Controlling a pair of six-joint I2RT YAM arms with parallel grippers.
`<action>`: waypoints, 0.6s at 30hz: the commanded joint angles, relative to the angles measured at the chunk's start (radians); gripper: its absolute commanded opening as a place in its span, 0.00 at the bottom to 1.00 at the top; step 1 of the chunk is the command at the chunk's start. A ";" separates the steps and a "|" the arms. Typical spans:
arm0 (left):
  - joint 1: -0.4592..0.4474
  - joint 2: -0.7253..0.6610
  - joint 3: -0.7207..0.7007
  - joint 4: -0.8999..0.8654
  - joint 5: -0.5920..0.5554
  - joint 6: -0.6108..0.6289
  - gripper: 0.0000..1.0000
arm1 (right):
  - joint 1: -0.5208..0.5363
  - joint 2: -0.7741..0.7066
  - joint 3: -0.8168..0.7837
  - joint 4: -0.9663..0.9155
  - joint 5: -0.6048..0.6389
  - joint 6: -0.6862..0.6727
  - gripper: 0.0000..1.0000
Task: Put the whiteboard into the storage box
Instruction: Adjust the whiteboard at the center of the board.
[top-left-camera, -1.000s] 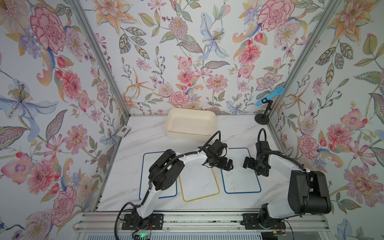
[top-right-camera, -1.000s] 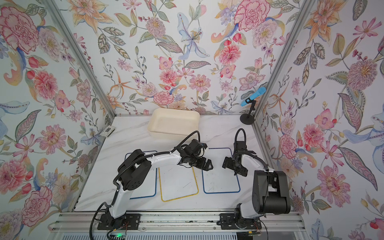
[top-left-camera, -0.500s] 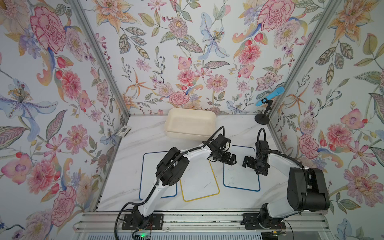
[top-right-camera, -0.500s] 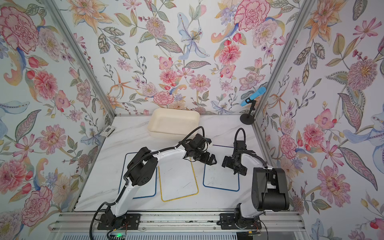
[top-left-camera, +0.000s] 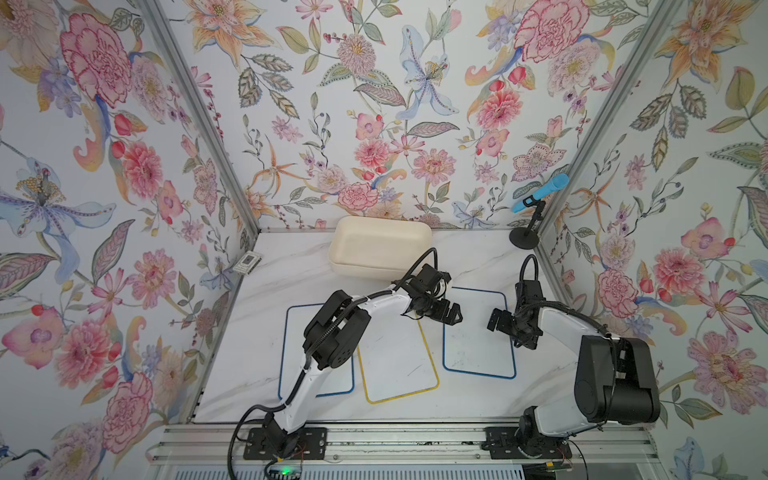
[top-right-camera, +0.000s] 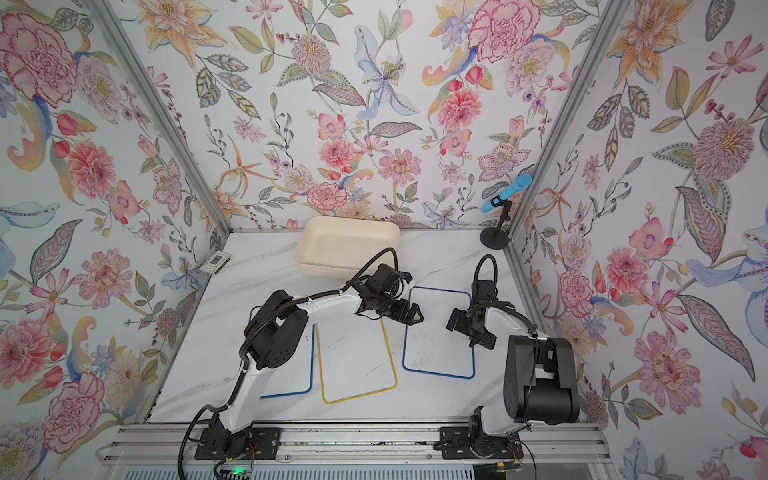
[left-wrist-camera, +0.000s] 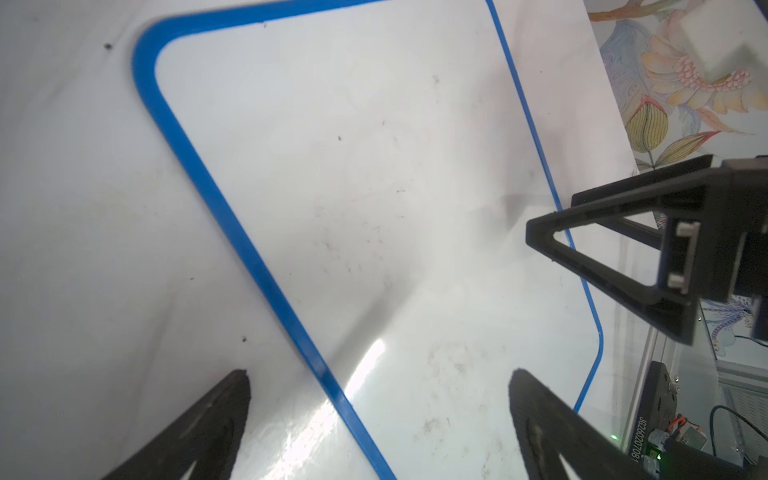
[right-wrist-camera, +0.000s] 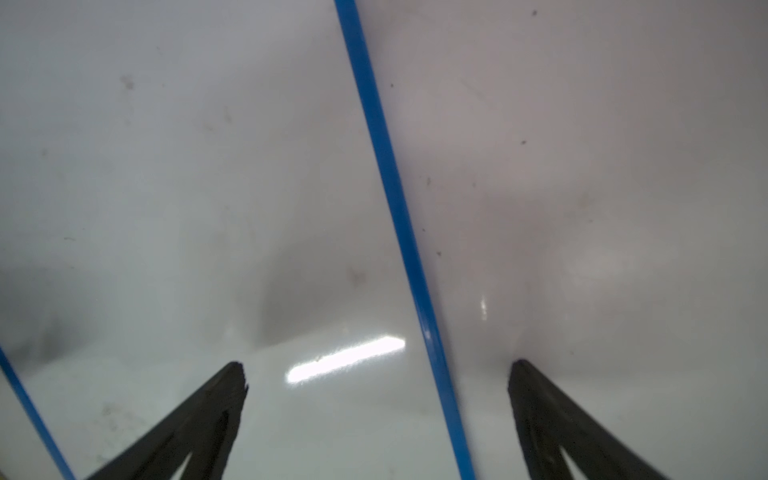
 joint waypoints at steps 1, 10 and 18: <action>0.007 0.087 -0.079 -0.209 -0.046 -0.021 1.00 | -0.008 0.051 0.046 -0.007 0.011 -0.008 1.00; -0.006 0.087 -0.081 -0.214 -0.042 -0.006 0.98 | -0.011 0.159 0.107 -0.047 -0.146 -0.110 0.96; -0.017 0.064 -0.123 -0.213 -0.038 0.013 0.97 | 0.011 0.212 0.154 -0.099 -0.121 -0.156 0.96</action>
